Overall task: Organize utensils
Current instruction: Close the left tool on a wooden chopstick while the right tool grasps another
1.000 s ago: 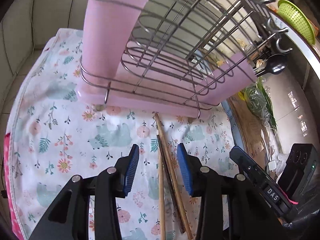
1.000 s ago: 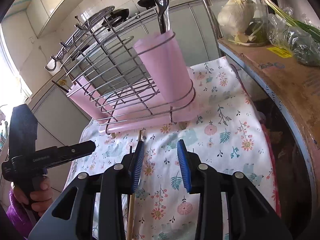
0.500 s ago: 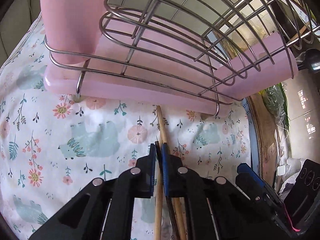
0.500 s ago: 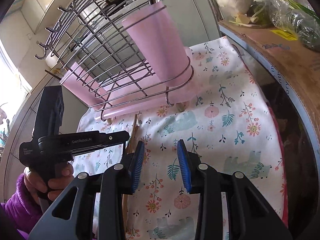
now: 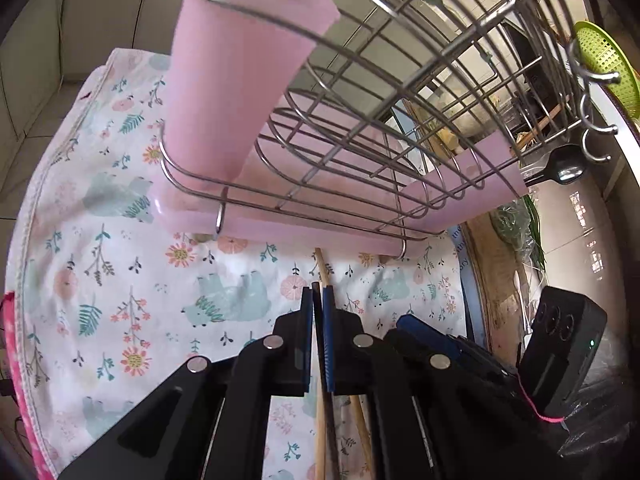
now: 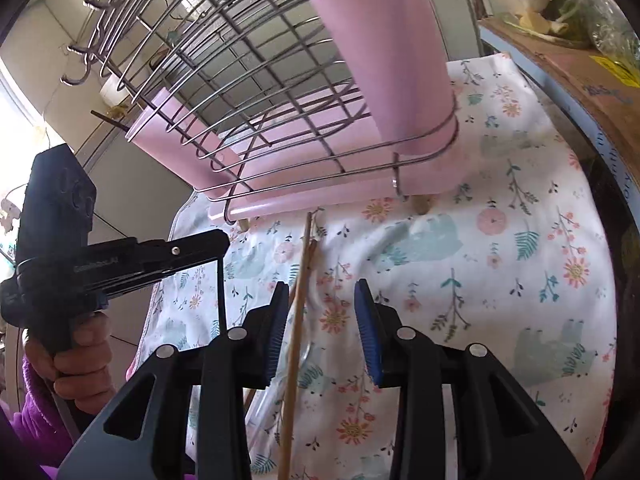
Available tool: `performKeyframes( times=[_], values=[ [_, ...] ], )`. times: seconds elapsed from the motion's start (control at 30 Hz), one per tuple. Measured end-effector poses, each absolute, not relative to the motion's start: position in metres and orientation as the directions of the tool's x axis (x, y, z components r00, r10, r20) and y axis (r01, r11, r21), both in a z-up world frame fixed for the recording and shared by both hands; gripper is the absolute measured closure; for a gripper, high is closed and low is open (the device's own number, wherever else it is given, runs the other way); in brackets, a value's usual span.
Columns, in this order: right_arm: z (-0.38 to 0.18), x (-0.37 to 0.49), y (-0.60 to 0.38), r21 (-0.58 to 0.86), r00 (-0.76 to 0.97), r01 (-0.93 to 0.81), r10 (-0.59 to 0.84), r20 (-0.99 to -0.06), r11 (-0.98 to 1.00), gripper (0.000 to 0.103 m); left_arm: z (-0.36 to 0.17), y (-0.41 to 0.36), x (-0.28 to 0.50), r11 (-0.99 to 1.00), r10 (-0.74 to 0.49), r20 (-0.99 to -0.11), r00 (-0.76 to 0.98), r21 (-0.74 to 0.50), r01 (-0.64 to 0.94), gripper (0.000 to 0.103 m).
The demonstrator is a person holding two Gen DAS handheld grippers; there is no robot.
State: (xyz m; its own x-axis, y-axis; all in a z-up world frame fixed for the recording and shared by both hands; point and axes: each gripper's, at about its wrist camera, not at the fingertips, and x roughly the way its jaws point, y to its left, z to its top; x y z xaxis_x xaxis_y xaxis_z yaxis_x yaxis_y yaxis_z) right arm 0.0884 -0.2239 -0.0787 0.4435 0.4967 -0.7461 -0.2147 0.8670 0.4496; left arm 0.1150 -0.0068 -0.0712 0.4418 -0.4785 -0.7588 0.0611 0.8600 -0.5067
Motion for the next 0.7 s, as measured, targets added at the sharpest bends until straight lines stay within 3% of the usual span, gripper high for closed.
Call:
performKeyframes(
  times=[0.37, 0.57, 0.7],
  values=[
    [-0.103, 0.140, -0.150, 0.263, 0.379, -0.243, 0.341, -0.860, 0.934, 0.069, -0.057, 0.045, 0.103, 0.923, -0.358, -0.803, 0.477, -0.382, 0.050, 0.098],
    [-0.108, 0.154, -0.143, 0.209, 0.421, -0.223, 0.288, -0.860, 0.952, 0.097, -0.078, 0.044, 0.110, 0.938, -0.320, -0.840, 0.439, -0.345, 0.024, 0.097],
    [-0.098, 0.150, -0.157, 0.236, 0.448, -0.206, 0.306, -0.840, 0.950, 0.098, -0.103, 0.040, 0.122, 0.939, -0.316, -0.872, 0.375, -0.344, -0.008, 0.096]
  ],
)
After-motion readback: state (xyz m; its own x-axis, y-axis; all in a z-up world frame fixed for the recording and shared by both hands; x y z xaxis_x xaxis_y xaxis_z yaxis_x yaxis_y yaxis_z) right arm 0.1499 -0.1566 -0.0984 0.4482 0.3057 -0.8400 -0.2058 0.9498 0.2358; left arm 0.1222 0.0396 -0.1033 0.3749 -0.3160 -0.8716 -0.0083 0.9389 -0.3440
